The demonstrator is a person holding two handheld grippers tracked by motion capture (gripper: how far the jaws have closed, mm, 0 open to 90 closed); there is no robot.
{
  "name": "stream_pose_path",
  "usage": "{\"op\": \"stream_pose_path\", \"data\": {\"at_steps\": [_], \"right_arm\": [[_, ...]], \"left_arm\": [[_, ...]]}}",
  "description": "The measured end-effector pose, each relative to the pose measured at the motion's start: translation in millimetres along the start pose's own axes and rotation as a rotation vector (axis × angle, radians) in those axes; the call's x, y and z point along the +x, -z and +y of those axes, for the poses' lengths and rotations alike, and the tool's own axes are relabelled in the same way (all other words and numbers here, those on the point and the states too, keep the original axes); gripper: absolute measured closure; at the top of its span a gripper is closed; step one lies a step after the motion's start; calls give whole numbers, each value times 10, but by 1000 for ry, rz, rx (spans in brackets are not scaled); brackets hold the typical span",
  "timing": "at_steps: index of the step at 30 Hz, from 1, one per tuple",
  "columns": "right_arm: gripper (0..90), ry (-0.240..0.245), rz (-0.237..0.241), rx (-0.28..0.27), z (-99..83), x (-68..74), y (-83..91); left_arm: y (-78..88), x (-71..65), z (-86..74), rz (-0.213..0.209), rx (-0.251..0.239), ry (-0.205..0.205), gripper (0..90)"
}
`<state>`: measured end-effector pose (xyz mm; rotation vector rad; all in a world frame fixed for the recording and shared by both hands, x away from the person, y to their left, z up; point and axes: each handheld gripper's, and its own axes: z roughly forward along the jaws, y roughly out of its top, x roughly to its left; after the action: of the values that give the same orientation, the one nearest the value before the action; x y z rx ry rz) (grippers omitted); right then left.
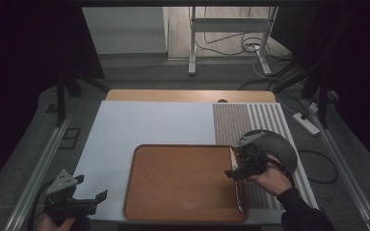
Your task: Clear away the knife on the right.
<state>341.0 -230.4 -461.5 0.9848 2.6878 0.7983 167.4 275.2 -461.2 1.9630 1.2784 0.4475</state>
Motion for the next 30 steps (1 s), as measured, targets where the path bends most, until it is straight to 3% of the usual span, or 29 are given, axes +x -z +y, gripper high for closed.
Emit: {"op": "stream_pose_path", "data": {"at_steps": [11,30], "right_arm": [[0,-23,-18,-45,-123,2,142],[0,-105,-51,-99,-441,-43,424]], "left_arm": [[0,0,0,0,0,0,35],[-4,-2,1,2,1,0,36]]}}
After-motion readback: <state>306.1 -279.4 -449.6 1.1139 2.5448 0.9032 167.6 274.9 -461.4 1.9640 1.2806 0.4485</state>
